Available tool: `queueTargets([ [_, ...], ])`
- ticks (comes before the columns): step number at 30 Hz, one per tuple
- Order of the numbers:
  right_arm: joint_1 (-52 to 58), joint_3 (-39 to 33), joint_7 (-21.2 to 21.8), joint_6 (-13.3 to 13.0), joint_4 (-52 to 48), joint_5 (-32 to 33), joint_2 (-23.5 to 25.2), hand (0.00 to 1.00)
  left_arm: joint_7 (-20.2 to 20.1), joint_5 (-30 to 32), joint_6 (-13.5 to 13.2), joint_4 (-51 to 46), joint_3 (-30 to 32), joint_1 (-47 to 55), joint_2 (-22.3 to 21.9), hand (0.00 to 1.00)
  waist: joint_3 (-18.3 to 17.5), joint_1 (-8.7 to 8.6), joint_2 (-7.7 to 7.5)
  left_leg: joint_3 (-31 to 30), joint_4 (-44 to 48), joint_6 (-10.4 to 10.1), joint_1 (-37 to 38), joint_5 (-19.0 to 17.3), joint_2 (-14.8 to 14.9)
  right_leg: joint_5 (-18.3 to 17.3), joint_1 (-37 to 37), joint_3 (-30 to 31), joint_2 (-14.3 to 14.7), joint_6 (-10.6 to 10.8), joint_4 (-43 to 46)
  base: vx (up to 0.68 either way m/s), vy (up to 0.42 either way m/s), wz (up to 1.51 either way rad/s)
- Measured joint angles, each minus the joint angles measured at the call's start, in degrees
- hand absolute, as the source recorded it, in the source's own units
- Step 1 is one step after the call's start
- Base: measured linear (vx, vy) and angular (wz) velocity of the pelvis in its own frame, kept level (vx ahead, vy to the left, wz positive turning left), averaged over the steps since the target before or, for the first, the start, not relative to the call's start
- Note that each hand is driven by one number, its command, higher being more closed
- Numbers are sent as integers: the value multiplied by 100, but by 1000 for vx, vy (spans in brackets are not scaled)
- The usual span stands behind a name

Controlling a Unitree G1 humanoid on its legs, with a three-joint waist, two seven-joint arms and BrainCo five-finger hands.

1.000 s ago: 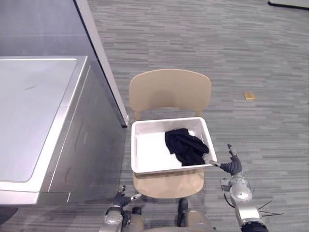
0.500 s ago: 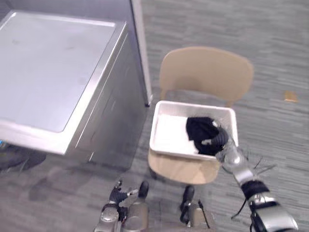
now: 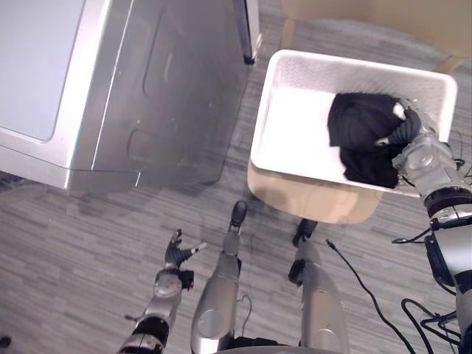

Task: Pick up the laundry basket with both hands and put the clothes into the washing machine.

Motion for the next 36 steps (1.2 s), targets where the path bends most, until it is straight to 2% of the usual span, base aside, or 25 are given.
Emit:
queueTargets([
  [1, 0, 40, 12, 4, 2, -4, 3, 0, 0, -38, -10, -14, -6, -33, -3, 0, 0, 25, -1, -7, 0, -3, -34, 2, -1, 0, -37, -2, -1, 0, 11, 54, -36, 7],
  [2, 0, 141, 23, 8, 3, 1, 2, 100, 3, -69, -36, -30, -16, -108, -13, 0, 1, 71, -1, -8, 1, -5, -84, 4, -5, -2, -88, 1, -3, 2, 20, 44, -27, 1],
  [4, -10, 327, 25, 15, -1, 9, 19, 100, 53, -118, -50, -52, -35, -240, -67, 0, 6, 144, 4, -8, 1, -6, -115, 3, -30, -64, -165, 30, -12, 24, 116, 55, -36, 1],
  [8, -46, 523, 25, 59, -134, 16, 103, 100, 83, -199, -83, -251, -50, -266, -117, 0, 9, 153, 5, -98, 1, -7, -60, 1, -72, -250, -179, 17, -96, 65, 389, 28, -20, 12],
  [13, -44, 505, 32, 56, -251, 206, 341, 100, 87, -235, -80, -274, -52, -465, -107, 0, 26, 283, -7, -139, 0, -7, 41, 1, -56, -261, -75, 20, -80, 70, 413, 1, -35, 4],
  [16, 55, 250, 56, 65, -560, 514, 556, 100, 84, -233, -68, -391, -49, -458, -105, 0, 93, 269, -19, -137, -2, -5, 261, -2, -61, -262, 159, 20, -84, 72, 395, -13, -40, 4],
  [19, 388, -344, 59, 64, -1292, 1025, 722, 100, 80, -231, -32, -451, -38, -443, -101, 0, 93, 239, -28, -122, -3, -2, 469, -4, -57, -263, 379, 15, -77, 74, 372, -15, -40, 4],
  [22, 912, -920, 32, 9, -2149, 1821, 1180, 100, 75, -220, 18, -449, -31, -237, -100, 0, 65, 115, -82, -27, -4, 75, 831, -114, -50, -291, 783, 51, -59, 127, 219, 5, -35, -5],
  [24, 1264, -1094, 43, -111, -2573, 2405, 1555, 100, 60, -210, 70, -413, -24, -32, -100, 0, -35, 53, -194, 71, -4, 101, 973, -200, -45, -273, 931, 131, -56, 169, 98, 17, -3, -21],
  [25, 1590, -1157, 59, -180, -2843, 2846, 1896, 100, 14, -187, 109, -336, -18, 146, -104, 0, -195, 29, -319, 169, -4, 124, 1056, -256, -34, -250, 1007, 209, -33, 193, 11, 62, -12, -24],
  [27, 2080, -1183, 186, -215, -3186, 3340, 2297, 100, -70, -147, 186, -181, -14, 312, -118, 0, -406, -60, -435, 209, -2, 132, 1199, -291, -33, -209, 1196, 219, 19, 192, -120, 97, -21, -12],
  [29, 2836, -1154, 398, -282, -3700, 3891, 2849, 100, -168, -125, 235, -88, 18, 536, -152, 0, -671, -59, -580, 349, -1, 78, 1509, -349, -28, -190, 1498, 338, 43, 175, -240, 143, -12, -24],
  [34, 3688, -616, 662, -329, -4822, 4286, 3602, 100, -169, -127, 289, -21, 171, 858, -161, 0, -1159, -83, -751, 810, 40, 136, 1942, -596, 18, -190, 1705, 776, 105, 200, -278, 87, 16, -46],
  [36, 4051, -629, 750, -543, -5483, 4290, 3805, 100, -171, -126, 299, 66, 188, 853, -164, 0, -1198, -263, -742, 613, 348, 162, 1878, -754, 21, -554, 1633, 893, 85, 370, 313, -16, -6, 19],
])
